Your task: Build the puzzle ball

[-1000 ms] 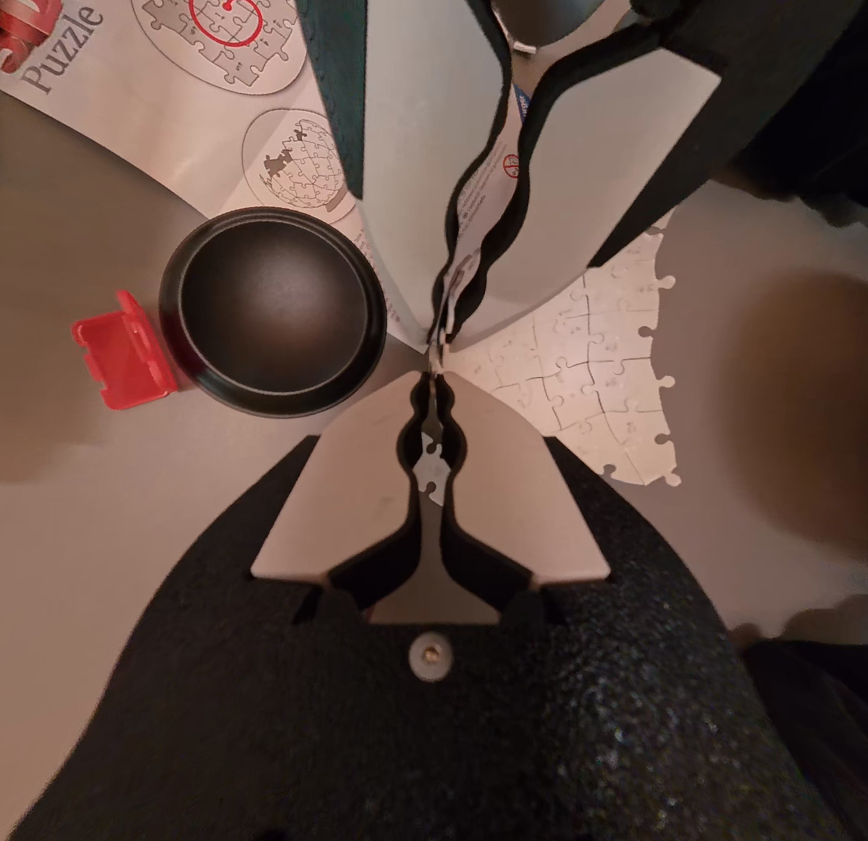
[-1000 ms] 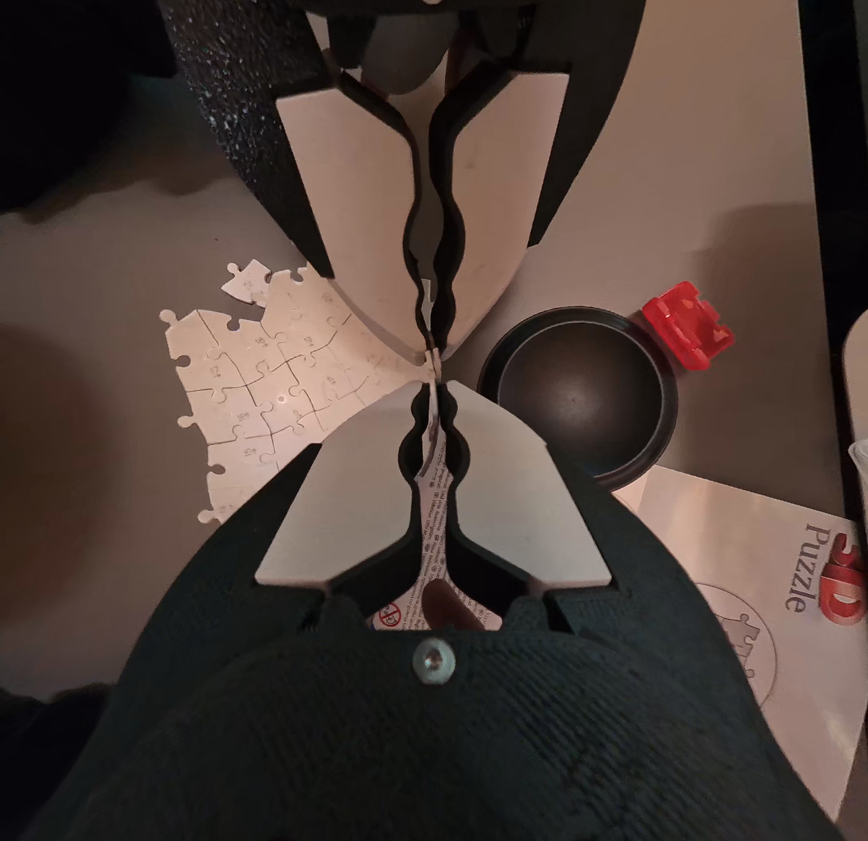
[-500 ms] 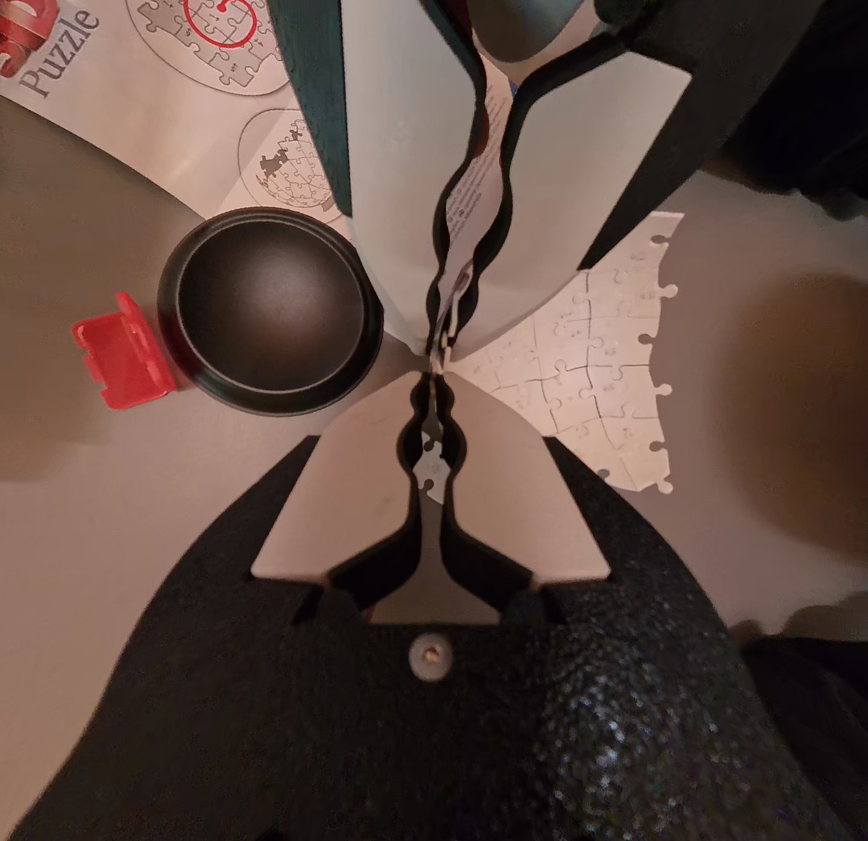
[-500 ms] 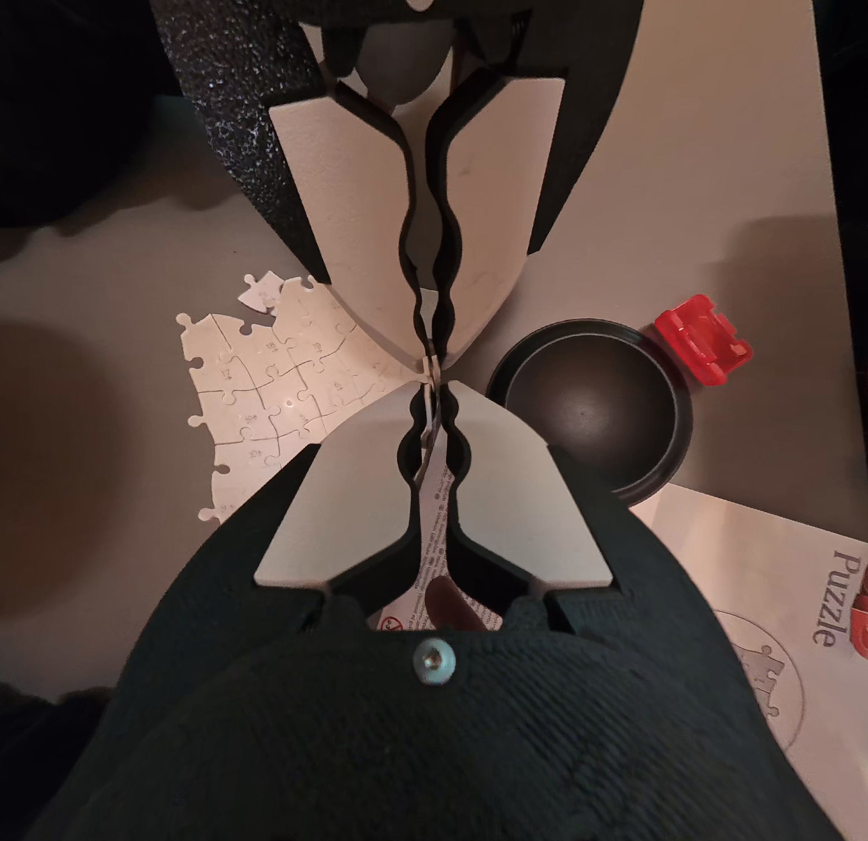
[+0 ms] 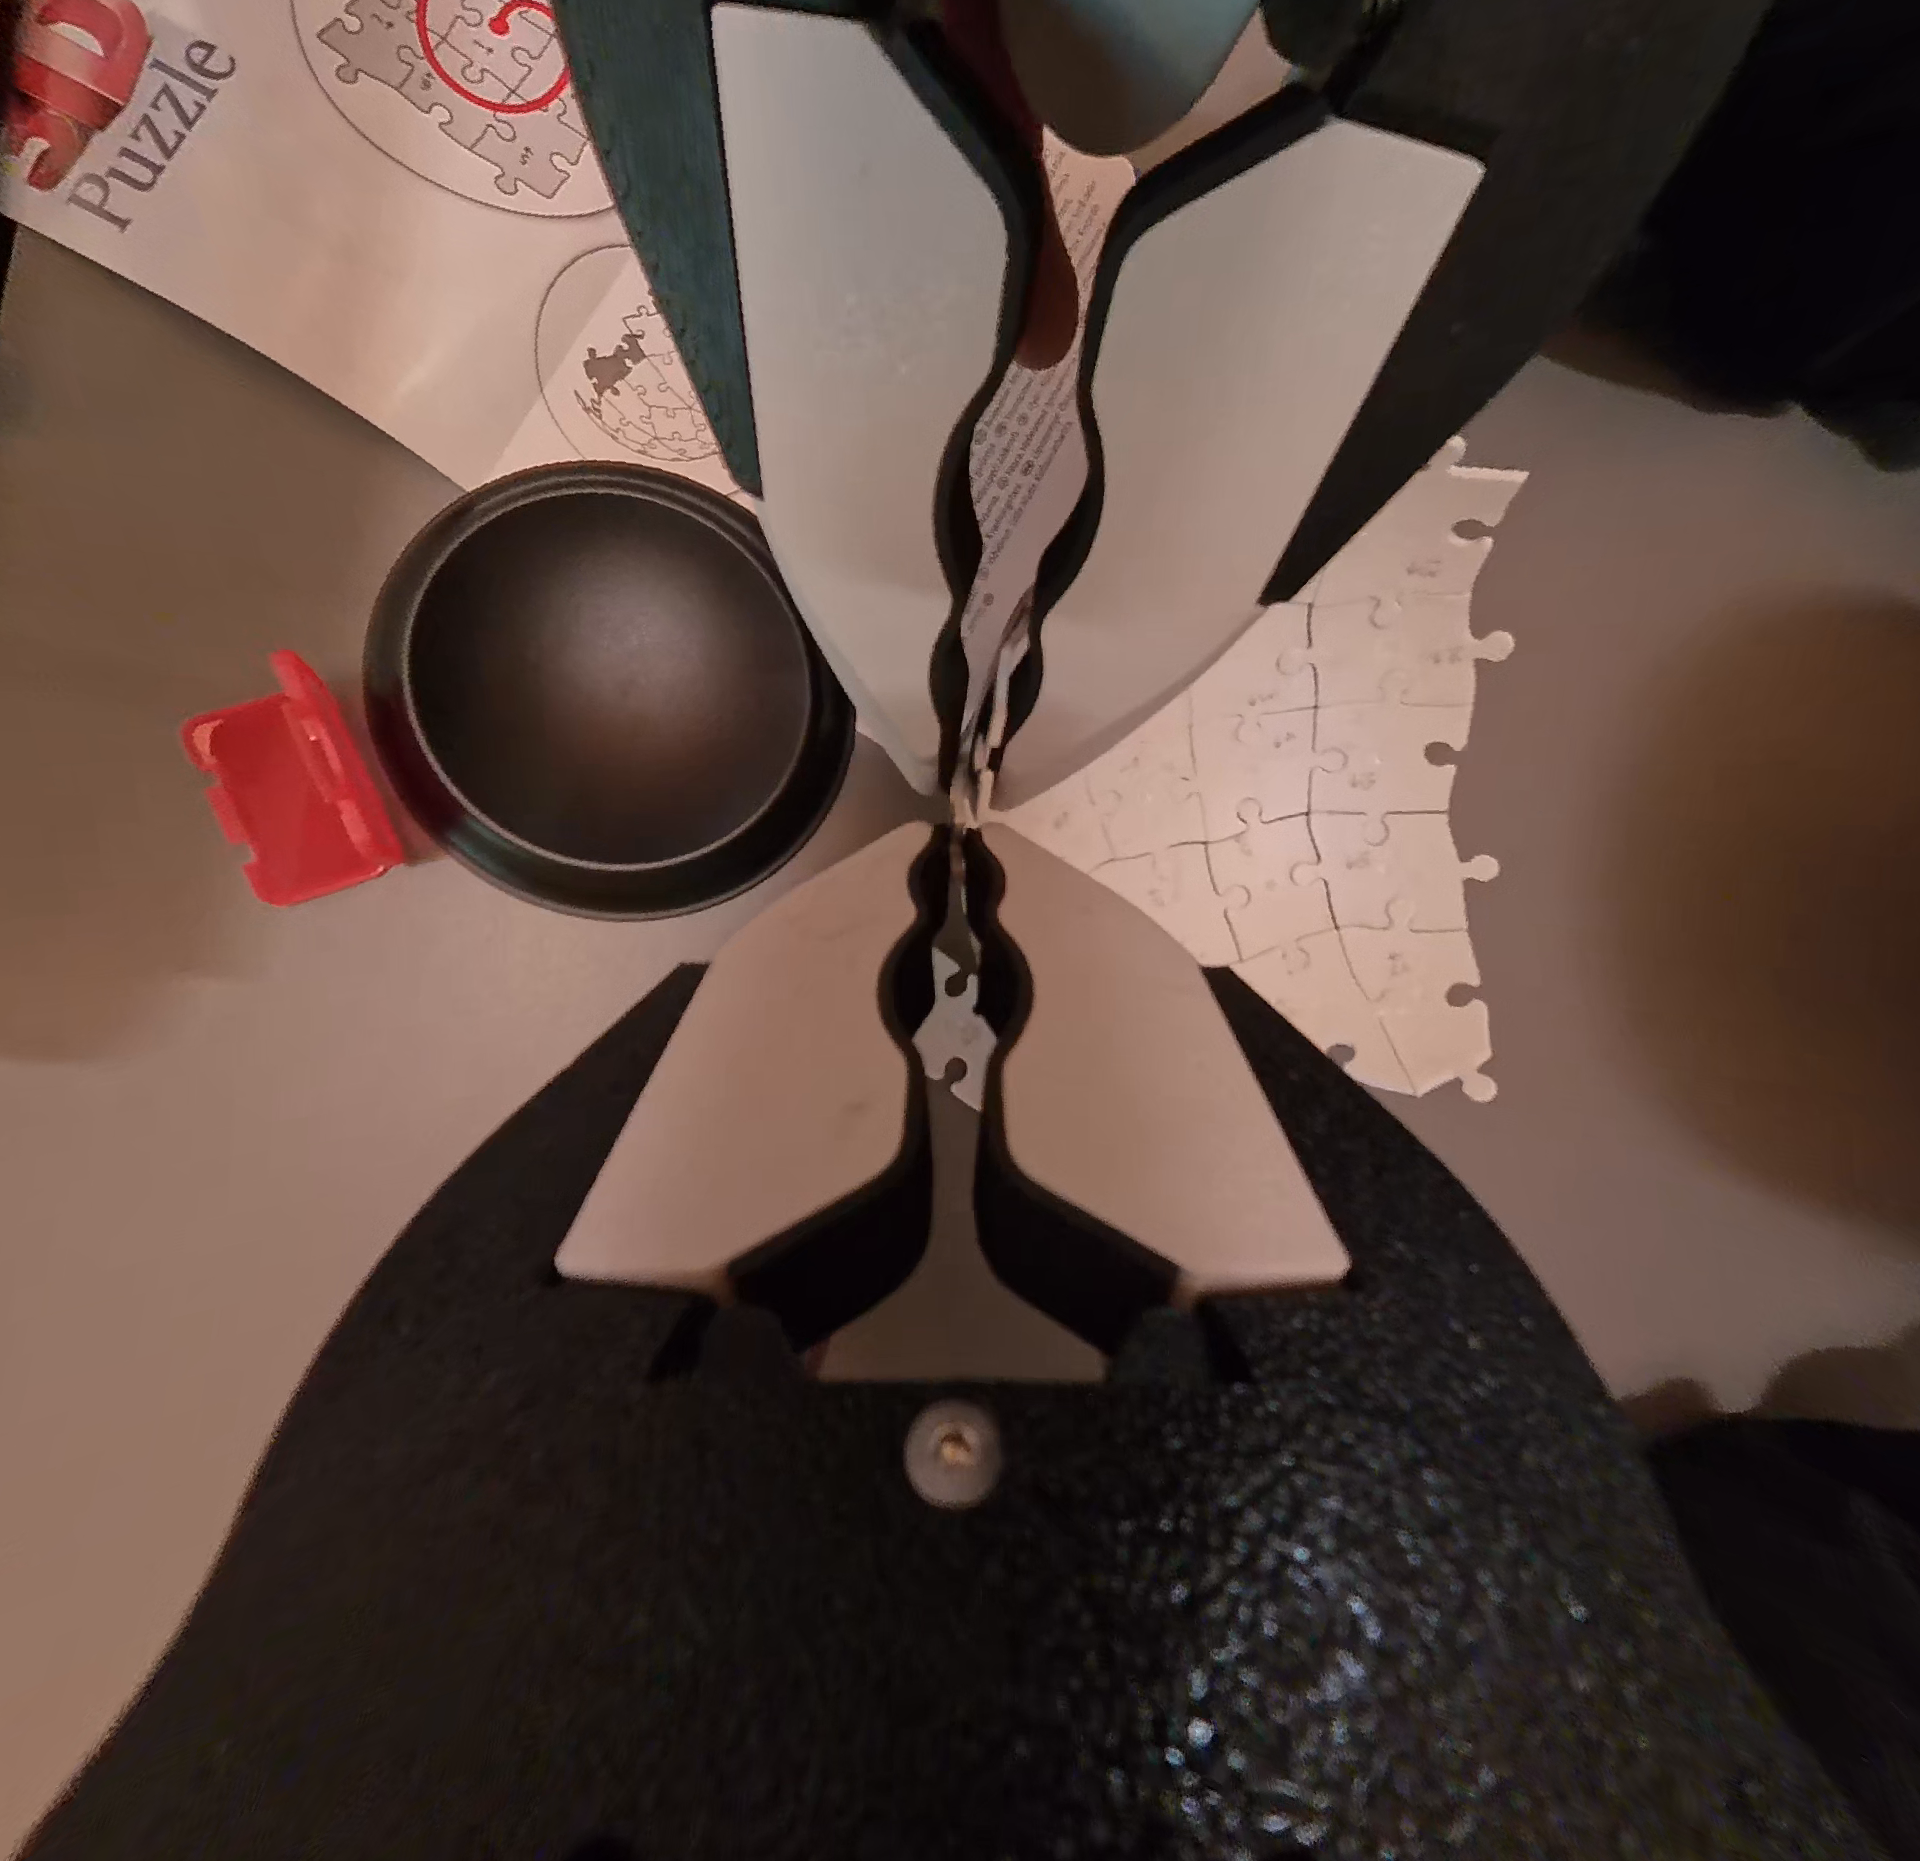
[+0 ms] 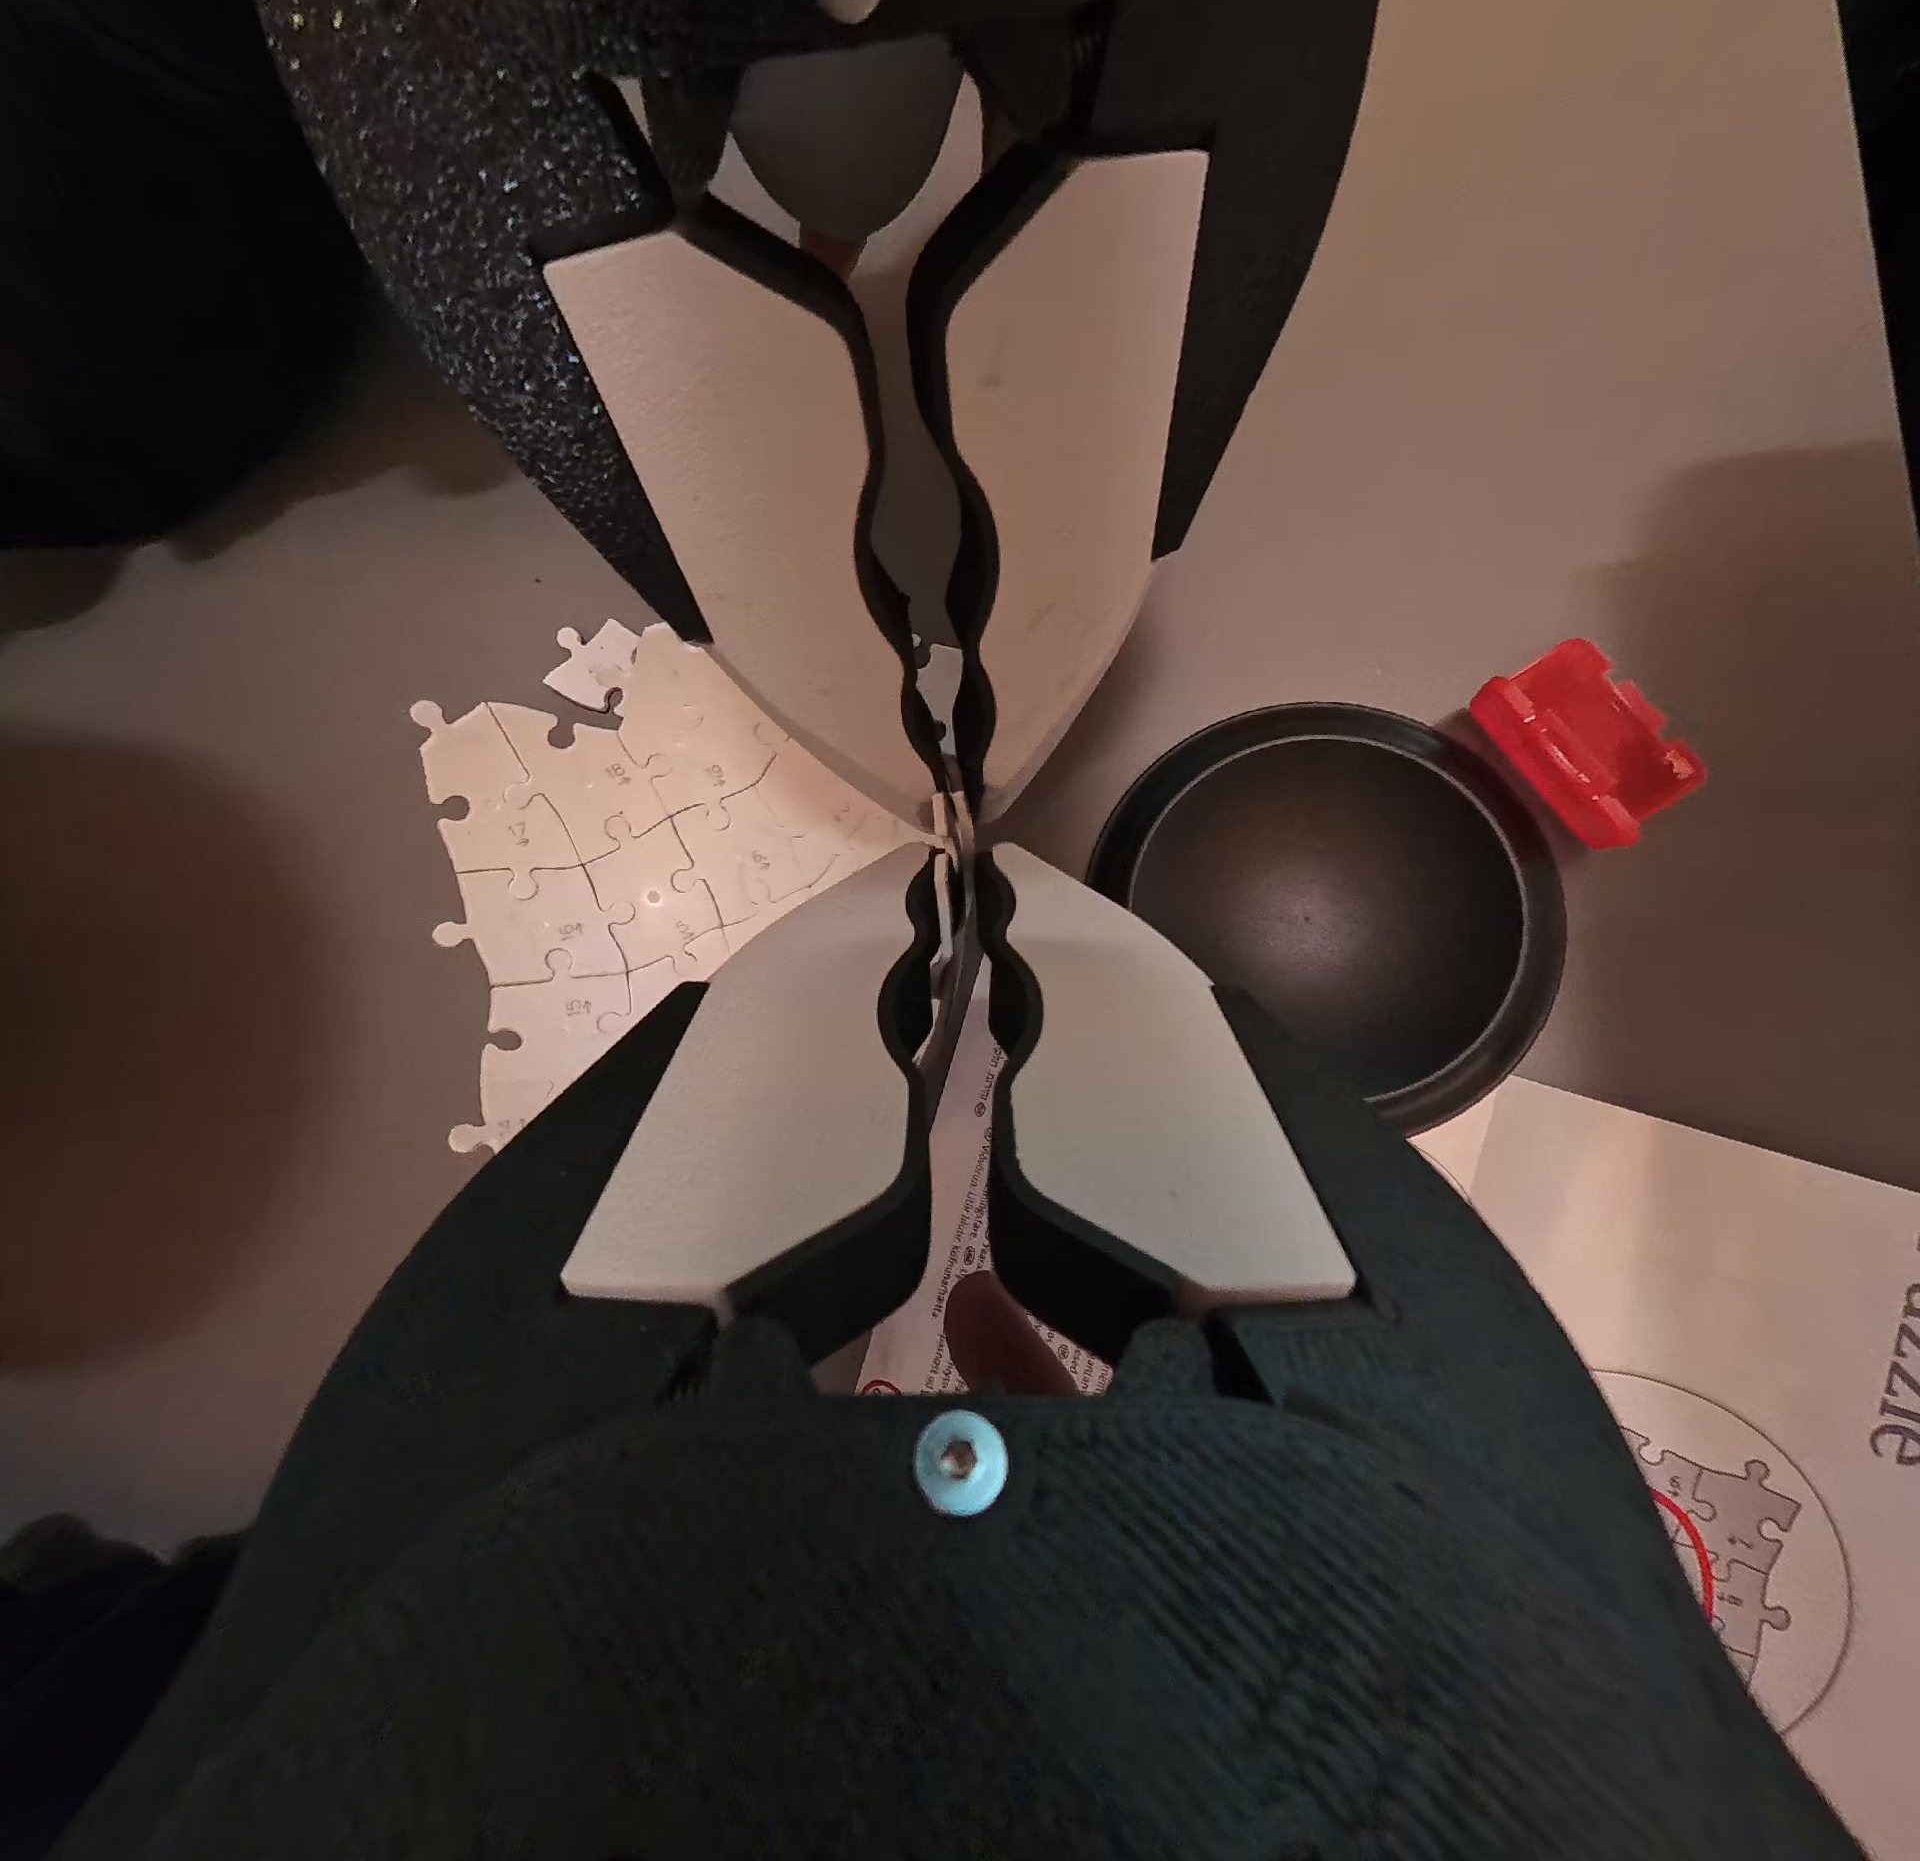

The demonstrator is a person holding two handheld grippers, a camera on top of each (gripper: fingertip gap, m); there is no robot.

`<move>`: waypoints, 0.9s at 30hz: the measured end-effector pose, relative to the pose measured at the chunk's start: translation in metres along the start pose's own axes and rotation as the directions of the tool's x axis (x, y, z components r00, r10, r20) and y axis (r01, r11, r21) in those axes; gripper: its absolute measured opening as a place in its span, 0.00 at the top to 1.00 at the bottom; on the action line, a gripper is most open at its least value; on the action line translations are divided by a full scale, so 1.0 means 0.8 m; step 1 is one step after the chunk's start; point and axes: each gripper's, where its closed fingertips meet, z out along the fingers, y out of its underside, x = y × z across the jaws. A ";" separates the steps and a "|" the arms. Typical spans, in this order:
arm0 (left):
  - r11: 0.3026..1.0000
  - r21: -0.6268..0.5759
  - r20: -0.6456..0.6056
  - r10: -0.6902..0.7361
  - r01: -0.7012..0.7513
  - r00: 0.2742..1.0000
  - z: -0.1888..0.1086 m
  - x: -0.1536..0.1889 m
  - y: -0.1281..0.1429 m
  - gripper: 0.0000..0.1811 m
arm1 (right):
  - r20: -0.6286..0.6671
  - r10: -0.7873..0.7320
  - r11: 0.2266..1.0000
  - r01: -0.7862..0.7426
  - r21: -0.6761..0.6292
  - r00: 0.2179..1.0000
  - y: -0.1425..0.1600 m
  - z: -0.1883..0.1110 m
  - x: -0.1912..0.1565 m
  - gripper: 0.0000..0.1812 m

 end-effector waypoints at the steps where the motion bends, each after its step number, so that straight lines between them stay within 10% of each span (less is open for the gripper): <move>1: 1.000 -0.001 0.002 -0.001 0.001 1.000 0.000 0.000 0.000 0.99 | 0.000 0.005 1.000 -0.005 0.001 1.000 0.000 0.000 0.000 0.97; 27: 0.999 0.029 -0.006 0.018 -0.017 1.000 -0.002 0.001 -0.004 0.99 | -0.023 -0.039 0.999 0.039 -0.005 0.999 0.004 -0.012 0.001 0.95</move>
